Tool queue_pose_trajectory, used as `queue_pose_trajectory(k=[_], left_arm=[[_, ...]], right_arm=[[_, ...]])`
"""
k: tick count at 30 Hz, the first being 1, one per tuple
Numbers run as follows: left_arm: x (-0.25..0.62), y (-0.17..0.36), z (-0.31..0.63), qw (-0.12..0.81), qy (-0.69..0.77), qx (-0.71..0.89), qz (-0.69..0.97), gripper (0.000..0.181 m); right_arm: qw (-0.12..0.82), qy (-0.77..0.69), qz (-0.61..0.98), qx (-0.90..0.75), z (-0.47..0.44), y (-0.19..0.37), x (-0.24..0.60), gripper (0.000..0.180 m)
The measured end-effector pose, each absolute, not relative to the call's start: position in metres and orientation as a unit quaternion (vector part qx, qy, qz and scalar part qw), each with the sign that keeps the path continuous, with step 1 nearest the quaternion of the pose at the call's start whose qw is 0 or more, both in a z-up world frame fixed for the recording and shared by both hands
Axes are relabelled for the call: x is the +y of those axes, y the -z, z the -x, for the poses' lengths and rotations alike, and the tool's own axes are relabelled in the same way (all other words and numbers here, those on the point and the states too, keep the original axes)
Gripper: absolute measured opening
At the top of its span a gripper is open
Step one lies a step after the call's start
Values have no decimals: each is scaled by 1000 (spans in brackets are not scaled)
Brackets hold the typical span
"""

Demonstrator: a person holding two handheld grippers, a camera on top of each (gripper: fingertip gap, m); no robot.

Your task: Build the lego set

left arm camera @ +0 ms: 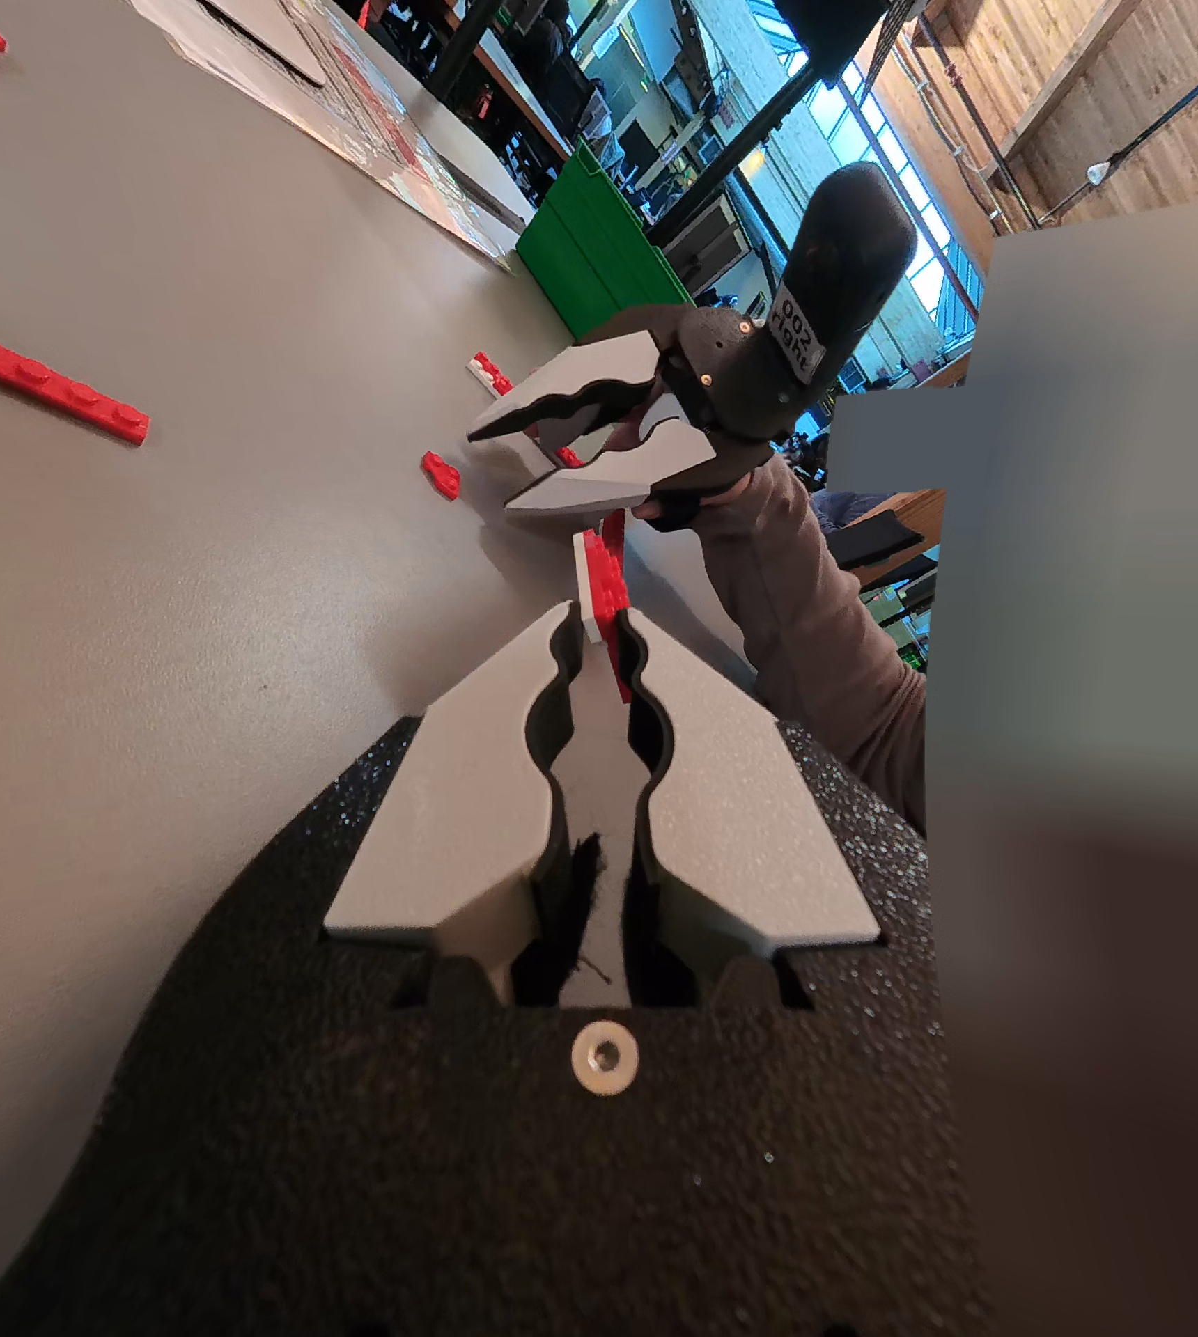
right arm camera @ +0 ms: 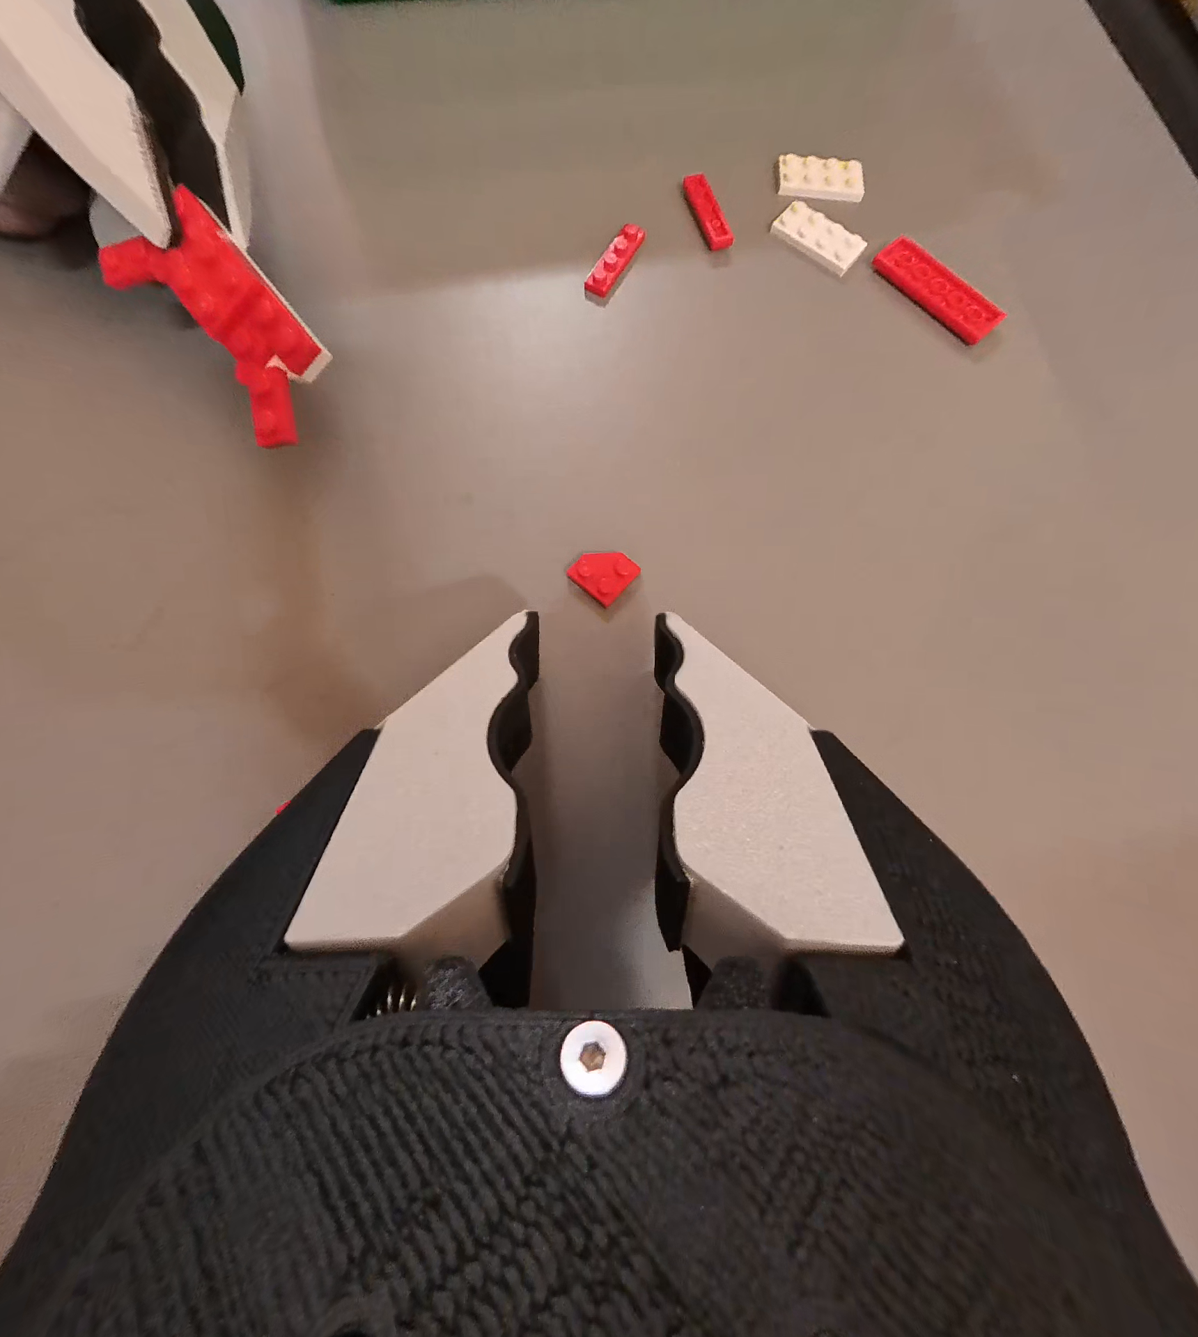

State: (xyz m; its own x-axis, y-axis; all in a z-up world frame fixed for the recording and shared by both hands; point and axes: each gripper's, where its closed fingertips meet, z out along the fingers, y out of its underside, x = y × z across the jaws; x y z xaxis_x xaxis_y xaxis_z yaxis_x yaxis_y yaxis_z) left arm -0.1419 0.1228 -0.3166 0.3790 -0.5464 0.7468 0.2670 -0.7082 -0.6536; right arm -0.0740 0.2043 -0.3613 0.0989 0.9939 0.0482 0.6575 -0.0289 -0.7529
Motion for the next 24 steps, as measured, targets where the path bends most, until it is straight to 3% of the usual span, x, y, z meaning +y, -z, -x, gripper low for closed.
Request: queue_pose_trajectory(k=[24], left_arm=[[122,321,139,357,546,99,752,7]], right_arm=[[277,-298,601,-688,97,367,198,36]])
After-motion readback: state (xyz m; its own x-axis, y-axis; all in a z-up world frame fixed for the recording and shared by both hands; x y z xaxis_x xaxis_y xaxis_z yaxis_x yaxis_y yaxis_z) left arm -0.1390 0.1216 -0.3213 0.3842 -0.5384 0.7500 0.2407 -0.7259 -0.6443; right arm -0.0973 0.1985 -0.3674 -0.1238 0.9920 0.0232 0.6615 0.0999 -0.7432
